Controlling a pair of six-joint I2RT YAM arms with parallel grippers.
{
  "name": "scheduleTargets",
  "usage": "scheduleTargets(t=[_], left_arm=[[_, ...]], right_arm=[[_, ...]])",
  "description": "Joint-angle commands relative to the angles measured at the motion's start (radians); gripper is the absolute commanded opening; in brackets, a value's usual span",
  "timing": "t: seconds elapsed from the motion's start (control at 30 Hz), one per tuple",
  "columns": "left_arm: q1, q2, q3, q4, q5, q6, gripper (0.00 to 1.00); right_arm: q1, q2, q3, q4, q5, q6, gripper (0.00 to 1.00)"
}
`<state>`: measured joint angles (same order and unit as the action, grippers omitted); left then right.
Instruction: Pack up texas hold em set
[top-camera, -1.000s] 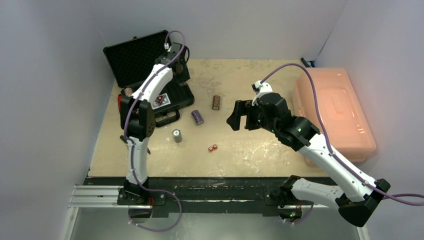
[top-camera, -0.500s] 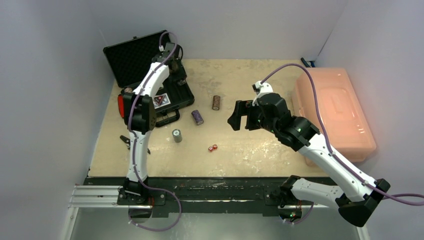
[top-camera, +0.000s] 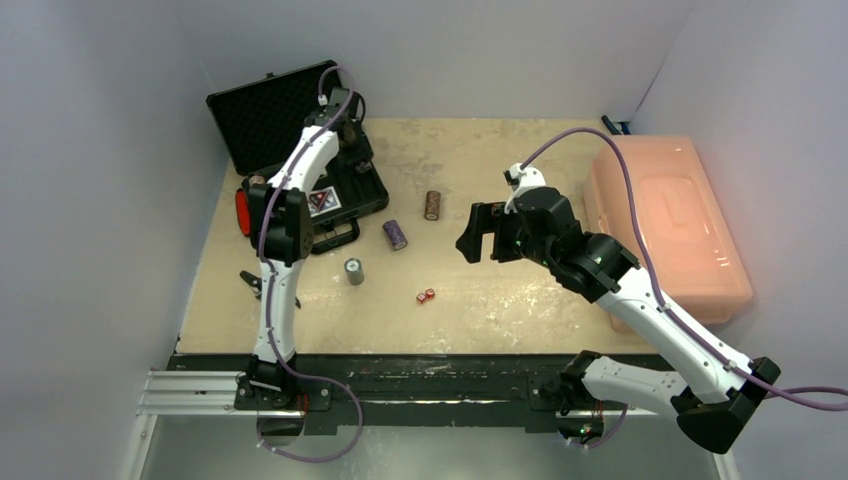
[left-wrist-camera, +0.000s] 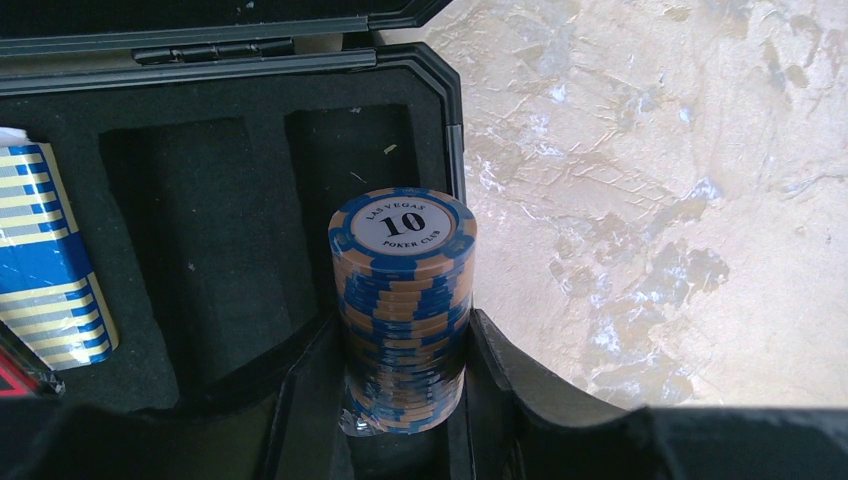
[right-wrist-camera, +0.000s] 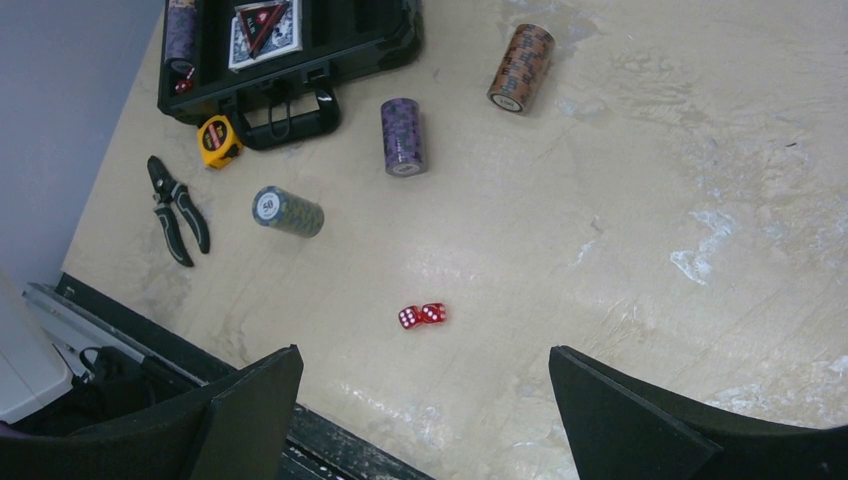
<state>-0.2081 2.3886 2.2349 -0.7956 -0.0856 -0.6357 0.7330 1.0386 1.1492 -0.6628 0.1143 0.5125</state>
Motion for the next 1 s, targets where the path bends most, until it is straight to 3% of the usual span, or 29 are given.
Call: scheduleTargets(t=[0.0, 0.27, 0.43, 0.67, 0.9, 0.97], left_arm=[[0.019, -0.01, 0.053, 0.061, -0.014, -0.003, 0.0], [0.029, 0.001, 0.054, 0.072, -0.014, -0.005, 0.0], [0.03, 0.007, 0.053, 0.077, -0.019, 0.002, 0.07], [0.03, -0.032, -0.01, 0.137, -0.019, 0.02, 0.36], [0.03, -0.083, -0.012, 0.144, -0.008, 0.044, 0.74], [0.03, -0.106, -0.017, 0.138, -0.012, 0.052, 0.76]], right_arm=[[0.003, -0.009, -0.002, -0.003, 0.021, -0.006, 0.99], [0.003, -0.009, 0.002, -0.005, 0.022, -0.006, 0.99], [0.002, -0.005, 0.003, -0.004, 0.022, -0.006, 0.99], [0.002, -0.003, -0.004, -0.002, 0.022, -0.006, 0.99], [0.003, 0.006, -0.011, 0.009, 0.014, -0.006, 0.99], [0.002, 0.006, -0.011, 0.013, 0.012, -0.005, 0.99]])
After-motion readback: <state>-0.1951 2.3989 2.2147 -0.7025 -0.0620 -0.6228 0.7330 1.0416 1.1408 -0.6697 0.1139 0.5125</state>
